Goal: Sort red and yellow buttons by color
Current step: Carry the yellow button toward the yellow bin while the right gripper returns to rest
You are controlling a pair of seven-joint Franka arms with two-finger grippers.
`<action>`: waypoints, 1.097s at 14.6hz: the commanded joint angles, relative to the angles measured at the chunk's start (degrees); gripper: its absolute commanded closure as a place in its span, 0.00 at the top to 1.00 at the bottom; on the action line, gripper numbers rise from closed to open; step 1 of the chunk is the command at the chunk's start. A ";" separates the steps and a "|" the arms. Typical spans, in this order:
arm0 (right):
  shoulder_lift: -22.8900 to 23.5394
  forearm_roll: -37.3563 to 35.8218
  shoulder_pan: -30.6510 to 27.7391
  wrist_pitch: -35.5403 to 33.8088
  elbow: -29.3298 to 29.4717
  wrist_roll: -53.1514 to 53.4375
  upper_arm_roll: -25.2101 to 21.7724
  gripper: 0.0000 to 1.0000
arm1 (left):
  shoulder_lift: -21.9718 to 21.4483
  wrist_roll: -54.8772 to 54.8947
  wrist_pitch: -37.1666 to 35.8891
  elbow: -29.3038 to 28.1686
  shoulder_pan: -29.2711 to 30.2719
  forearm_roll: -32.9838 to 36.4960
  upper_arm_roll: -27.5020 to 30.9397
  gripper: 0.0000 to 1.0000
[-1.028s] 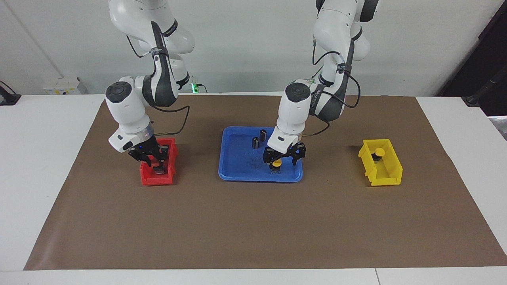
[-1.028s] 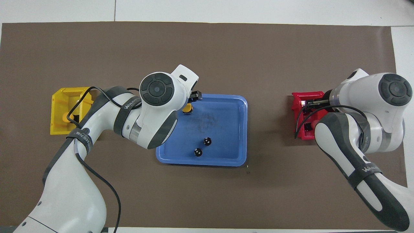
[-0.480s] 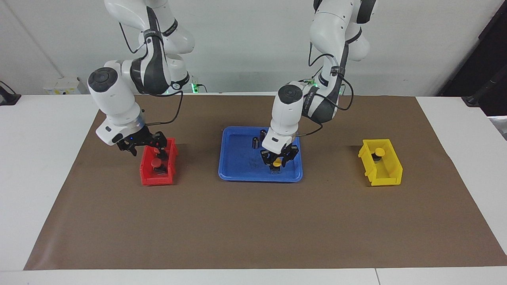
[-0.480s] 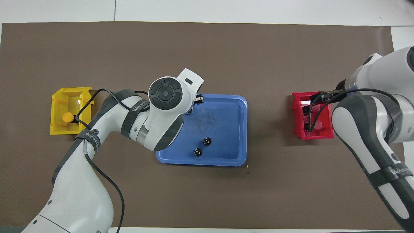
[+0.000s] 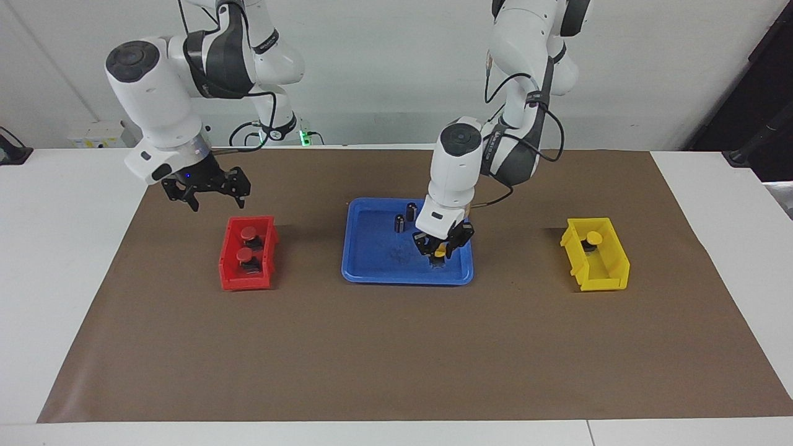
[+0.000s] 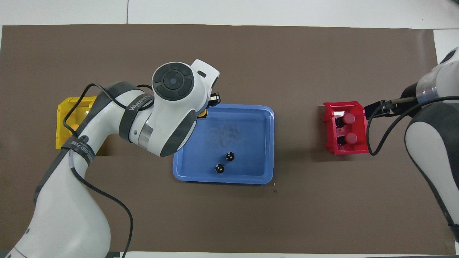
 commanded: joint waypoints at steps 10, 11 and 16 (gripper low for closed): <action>0.29 0.94 -2.91 -14.89 14.21 -1.60 -1.15 1.00 | -5.14 34.08 -8.45 0.08 24.37 -1.23 0.05 0.01; 0.37 0.94 -3.08 -14.28 14.21 -1.60 -1.15 1.00 | -5.05 34.97 -8.45 0.08 25.87 -1.23 0.05 0.01; 0.99 0.94 -3.61 -14.45 14.92 -1.60 -1.15 1.00 | -5.05 41.64 -7.13 -0.80 31.93 -1.84 0.05 0.01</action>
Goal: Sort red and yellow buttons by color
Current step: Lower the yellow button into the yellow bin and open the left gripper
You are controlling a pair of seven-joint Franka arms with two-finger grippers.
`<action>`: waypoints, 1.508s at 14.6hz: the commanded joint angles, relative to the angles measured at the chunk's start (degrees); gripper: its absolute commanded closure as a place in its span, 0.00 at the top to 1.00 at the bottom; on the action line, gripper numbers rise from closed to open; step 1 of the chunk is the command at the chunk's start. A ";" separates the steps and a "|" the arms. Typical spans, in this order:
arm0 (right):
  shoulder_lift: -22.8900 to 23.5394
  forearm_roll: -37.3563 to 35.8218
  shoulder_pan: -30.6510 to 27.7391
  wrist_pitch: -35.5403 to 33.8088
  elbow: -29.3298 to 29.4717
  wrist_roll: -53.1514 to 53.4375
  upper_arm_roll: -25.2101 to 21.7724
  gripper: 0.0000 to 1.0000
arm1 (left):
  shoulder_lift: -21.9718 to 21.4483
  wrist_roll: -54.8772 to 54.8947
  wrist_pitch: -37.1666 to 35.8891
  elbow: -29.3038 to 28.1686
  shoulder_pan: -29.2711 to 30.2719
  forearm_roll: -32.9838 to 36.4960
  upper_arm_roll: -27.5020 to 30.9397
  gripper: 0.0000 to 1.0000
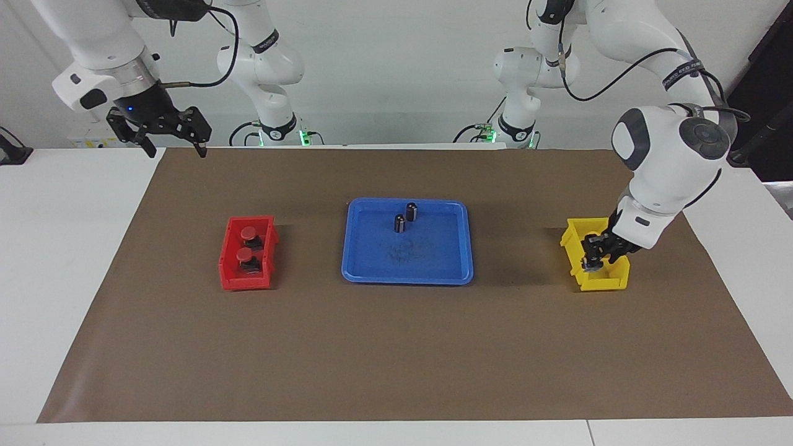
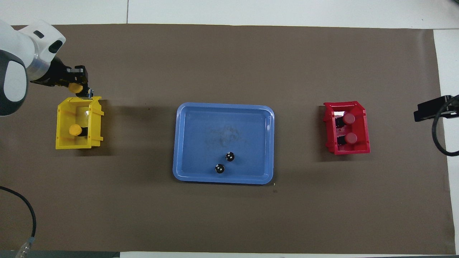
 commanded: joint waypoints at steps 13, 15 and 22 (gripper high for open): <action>1.02 0.84 -1.10 0.69 0.90 -1.07 0.36 1.00 | -5.37 7.48 14.30 -18.23 4.34 -1.55 -0.44 0.01; 1.02 0.84 -1.01 0.69 0.90 -1.07 0.36 1.00 | -5.20 7.48 16.94 -20.00 4.34 -1.55 -0.44 0.02; 0.94 0.92 -1.01 0.61 0.72 -1.15 0.36 1.00 | -4.41 7.57 23.10 -23.70 4.34 -1.55 -0.44 0.43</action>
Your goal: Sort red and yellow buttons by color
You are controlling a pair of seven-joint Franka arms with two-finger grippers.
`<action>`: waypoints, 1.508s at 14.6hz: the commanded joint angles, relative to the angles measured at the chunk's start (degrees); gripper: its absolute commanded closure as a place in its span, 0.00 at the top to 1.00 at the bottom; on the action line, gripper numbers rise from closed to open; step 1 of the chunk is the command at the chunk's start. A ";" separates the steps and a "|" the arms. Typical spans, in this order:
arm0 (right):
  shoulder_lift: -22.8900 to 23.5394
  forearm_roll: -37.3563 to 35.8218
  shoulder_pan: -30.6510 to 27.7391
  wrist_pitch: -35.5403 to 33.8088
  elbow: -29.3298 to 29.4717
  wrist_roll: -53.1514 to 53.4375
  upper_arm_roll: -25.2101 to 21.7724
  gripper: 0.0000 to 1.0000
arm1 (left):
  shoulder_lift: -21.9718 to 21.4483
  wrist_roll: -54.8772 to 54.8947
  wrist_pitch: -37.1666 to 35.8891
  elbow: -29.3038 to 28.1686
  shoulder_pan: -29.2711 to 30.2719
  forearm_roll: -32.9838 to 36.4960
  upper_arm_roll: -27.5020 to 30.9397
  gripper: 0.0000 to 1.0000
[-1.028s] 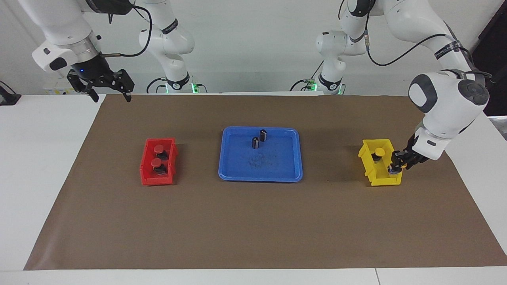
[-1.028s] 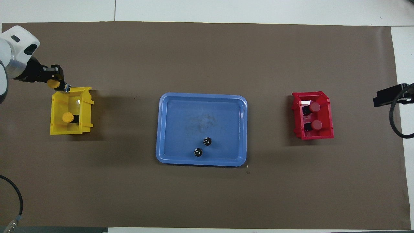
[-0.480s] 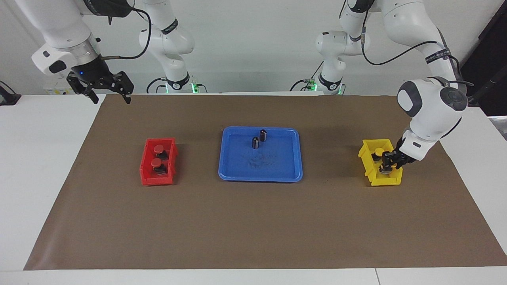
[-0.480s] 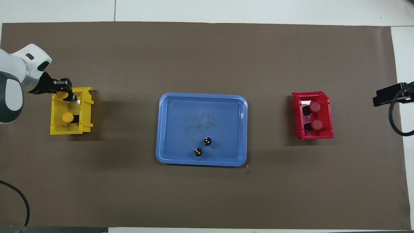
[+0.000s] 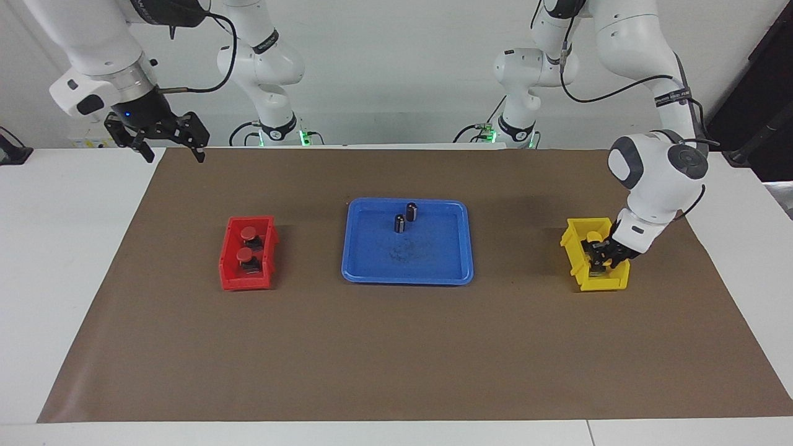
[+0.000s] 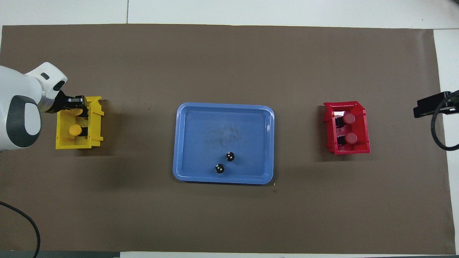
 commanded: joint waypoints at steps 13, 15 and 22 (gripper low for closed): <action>0.00 1.01 -0.62 -0.66 0.28 -1.15 0.47 1.00 | -5.83 1.41 -17.60 10.59 -0.66 -0.52 -0.57 0.97; 0.00 1.01 -0.26 -0.66 0.28 -1.15 0.56 1.00 | -9.18 1.41 -21.28 10.76 -0.67 -0.43 -0.84 1.00; 0.00 1.01 -0.26 -0.66 0.28 -1.15 0.56 1.00 | -16.84 2.73 -34.27 14.95 -1.98 2.01 -1.19 1.00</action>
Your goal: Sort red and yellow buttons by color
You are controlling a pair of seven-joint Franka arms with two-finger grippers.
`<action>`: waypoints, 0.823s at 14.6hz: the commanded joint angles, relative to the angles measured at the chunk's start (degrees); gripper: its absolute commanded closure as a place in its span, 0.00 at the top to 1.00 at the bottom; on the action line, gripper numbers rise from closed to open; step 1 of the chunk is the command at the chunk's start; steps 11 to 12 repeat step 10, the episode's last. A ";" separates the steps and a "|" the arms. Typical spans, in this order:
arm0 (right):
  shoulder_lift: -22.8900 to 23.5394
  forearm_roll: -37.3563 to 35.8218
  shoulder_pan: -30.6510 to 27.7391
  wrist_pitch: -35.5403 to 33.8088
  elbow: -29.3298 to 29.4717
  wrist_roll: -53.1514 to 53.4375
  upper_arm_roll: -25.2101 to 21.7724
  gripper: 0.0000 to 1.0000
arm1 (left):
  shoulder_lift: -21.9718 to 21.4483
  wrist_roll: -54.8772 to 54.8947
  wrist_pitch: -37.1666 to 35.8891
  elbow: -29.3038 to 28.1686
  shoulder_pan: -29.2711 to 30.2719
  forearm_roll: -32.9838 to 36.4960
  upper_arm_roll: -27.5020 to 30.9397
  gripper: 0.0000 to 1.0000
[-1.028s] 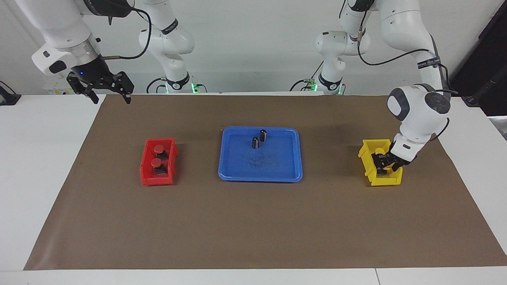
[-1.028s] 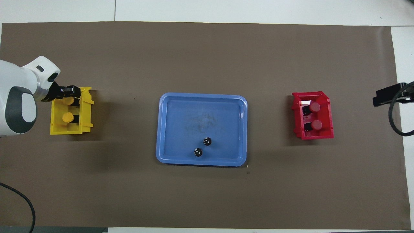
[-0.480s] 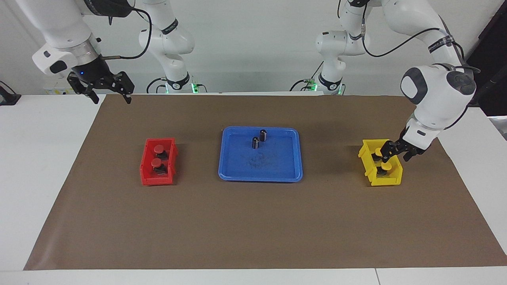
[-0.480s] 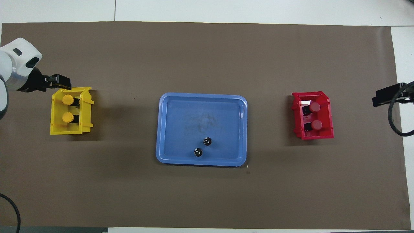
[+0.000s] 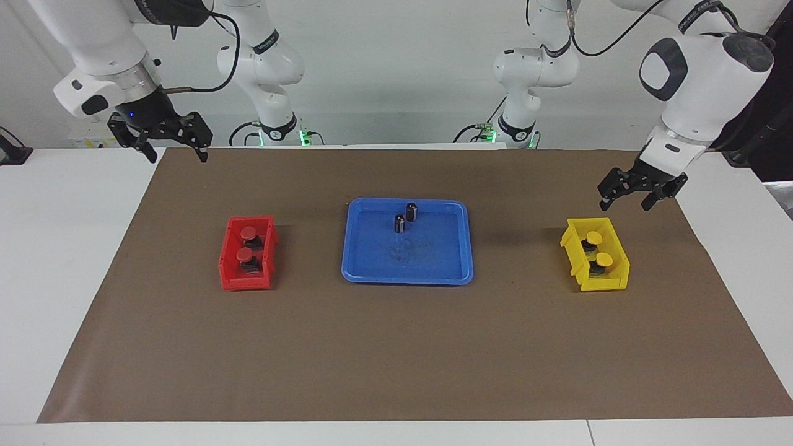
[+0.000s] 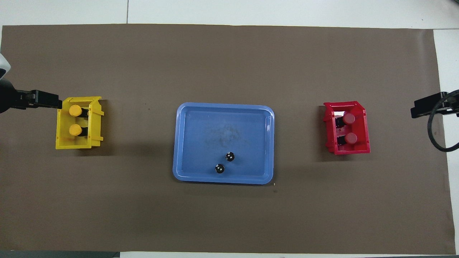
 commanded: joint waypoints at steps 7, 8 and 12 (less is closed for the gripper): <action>0.00 0.99 -0.56 -0.59 0.19 -1.15 0.27 1.00 | 1.74 1.10 -16.94 16.04 -0.58 2.90 -1.04 1.00; 0.00 0.99 -0.56 -0.59 0.19 -1.15 0.27 1.00 | 1.74 1.10 -16.94 16.04 -0.58 2.90 -1.30 1.00; 0.00 0.99 -0.56 -0.68 0.19 -1.15 0.27 1.00 | 1.39 1.01 -17.11 15.95 -0.49 2.81 -1.39 1.00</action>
